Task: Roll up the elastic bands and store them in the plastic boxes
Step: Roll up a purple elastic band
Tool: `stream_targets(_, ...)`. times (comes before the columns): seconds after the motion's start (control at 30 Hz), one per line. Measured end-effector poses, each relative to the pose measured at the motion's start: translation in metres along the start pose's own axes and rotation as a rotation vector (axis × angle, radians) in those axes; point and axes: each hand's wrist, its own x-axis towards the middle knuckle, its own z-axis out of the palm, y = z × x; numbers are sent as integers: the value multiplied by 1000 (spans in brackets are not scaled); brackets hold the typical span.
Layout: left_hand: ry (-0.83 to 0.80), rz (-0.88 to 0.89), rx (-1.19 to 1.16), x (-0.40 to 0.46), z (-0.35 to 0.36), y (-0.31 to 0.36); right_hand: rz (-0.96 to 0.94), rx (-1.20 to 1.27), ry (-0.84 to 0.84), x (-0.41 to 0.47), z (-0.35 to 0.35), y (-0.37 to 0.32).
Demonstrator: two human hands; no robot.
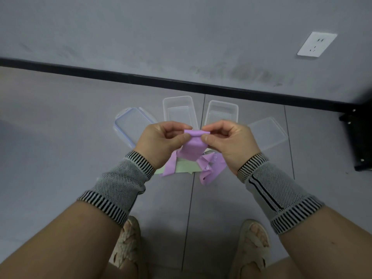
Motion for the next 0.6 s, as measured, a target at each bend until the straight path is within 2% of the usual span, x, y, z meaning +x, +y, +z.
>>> stream_targets(0.23, -40, 13, -27, 5, -2, -1, 122, 214, -77, 7, -6, 2)
stream_targets(0.6, -125, 90, -15, 9, -3, -2, -8, 32, -35, 7, -11, -1)
